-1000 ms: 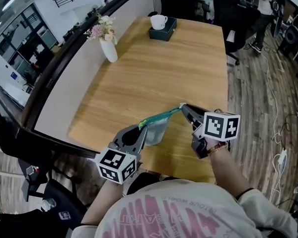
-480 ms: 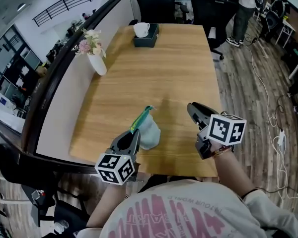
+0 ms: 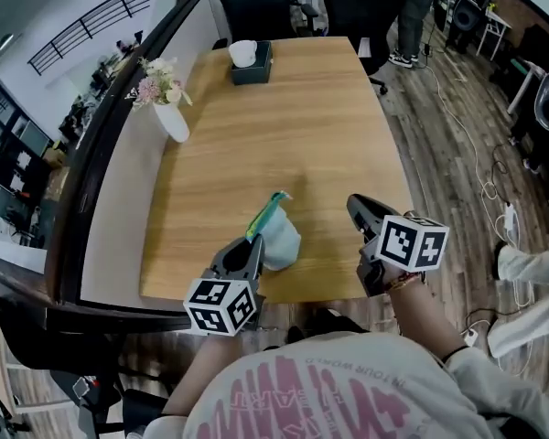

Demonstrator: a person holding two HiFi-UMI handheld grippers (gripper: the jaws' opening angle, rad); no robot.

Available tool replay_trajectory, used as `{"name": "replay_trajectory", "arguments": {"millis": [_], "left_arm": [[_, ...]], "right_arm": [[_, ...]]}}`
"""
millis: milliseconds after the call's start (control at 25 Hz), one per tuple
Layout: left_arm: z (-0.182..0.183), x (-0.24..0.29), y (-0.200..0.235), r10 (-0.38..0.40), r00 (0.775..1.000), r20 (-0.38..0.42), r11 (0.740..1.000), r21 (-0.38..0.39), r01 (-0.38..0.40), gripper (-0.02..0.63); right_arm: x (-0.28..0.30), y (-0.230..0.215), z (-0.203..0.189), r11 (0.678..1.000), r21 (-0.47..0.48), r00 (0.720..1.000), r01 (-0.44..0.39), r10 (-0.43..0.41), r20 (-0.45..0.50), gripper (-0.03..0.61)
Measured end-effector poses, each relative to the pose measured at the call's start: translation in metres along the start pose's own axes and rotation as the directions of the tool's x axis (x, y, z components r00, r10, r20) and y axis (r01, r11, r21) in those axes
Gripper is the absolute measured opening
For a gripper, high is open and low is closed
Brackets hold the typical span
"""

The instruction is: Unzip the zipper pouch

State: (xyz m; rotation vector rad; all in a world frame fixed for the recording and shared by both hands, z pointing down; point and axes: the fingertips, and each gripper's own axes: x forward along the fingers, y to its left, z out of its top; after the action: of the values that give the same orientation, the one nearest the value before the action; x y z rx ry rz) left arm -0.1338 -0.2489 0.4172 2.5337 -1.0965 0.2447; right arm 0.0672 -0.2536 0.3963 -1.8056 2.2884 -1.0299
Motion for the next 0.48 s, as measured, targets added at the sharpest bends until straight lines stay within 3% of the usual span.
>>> {"name": "replay_trajectory", "arguments": {"millis": [480], "left_arm": [[-0.021,-0.029,0.013,-0.09,0.996,-0.013,0.996,-0.003,0.09,0.02]], "right_arm": [[-0.036,0.019,-0.046,0.992,-0.003,0.992,0.123,-0.123,0.007,0.002]]}}
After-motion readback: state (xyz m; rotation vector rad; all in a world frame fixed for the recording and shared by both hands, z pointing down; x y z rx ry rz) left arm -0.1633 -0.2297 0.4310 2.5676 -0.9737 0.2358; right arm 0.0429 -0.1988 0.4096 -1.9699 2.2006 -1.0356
